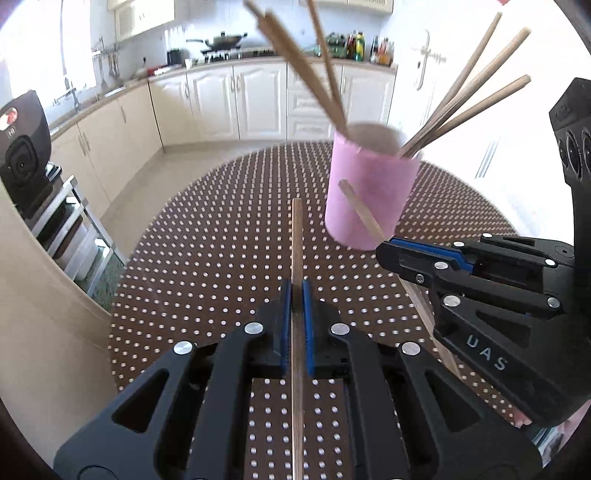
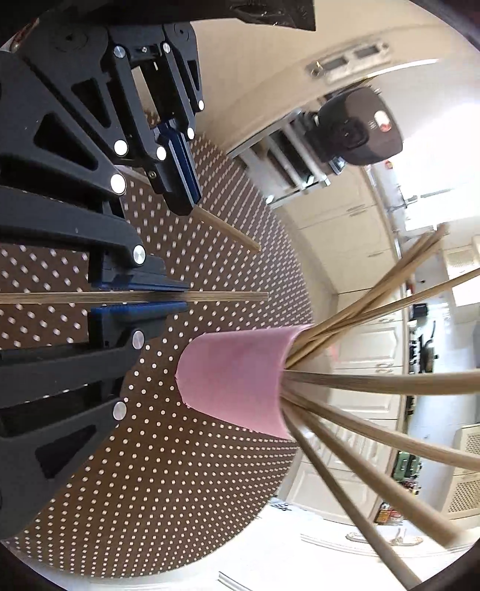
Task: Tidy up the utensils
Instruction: 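Lift both held chopsticks upright and carry them over the pink cup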
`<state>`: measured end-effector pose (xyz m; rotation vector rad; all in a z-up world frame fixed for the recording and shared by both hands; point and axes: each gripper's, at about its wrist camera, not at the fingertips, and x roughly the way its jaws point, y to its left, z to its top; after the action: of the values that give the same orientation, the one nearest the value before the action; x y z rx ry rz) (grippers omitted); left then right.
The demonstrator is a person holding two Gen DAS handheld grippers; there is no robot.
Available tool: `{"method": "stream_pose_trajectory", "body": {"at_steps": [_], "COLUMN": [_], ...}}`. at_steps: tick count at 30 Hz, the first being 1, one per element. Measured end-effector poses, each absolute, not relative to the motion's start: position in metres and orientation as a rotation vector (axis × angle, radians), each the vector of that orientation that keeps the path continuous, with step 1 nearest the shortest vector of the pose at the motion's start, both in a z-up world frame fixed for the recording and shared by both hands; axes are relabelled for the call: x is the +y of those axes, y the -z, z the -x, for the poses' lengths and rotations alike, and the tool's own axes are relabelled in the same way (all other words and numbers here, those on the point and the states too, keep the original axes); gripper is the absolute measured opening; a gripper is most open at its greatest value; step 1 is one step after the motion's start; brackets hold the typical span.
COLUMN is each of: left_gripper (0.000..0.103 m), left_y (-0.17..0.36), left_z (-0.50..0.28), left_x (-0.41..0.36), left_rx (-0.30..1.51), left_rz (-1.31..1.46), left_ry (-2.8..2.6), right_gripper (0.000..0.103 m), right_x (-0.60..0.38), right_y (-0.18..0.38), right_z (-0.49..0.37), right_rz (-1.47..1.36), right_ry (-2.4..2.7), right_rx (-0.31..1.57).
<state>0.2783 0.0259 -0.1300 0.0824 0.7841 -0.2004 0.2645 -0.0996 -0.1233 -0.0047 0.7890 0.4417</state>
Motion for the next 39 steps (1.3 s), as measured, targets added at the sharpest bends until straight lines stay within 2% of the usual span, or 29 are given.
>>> {"method": "stream_pose_trajectory", "body": {"at_steps": [8, 23, 39], "left_gripper": [0.007, 0.007, 0.007], "left_y": [0.093, 0.046, 0.024], "left_z": [-0.232, -0.161, -0.141], "left_x": [0.026, 0.033, 0.014], "left_rx": [0.646, 0.303, 0.196], "left_rz": [-0.064, -0.004, -0.015], "left_ry": [0.206, 0.239, 0.269], "right_gripper": [0.004, 0.004, 0.004], "right_x": [-0.112, -0.12, -0.155], "right_y": [0.09, 0.039, 0.02], "right_z": [-0.224, -0.152, -0.137], "right_rz": [-0.009, 0.02, -0.05], "right_ry": [-0.454, -0.362, -0.275], "right_rx": [0.69, 0.342, 0.143]}}
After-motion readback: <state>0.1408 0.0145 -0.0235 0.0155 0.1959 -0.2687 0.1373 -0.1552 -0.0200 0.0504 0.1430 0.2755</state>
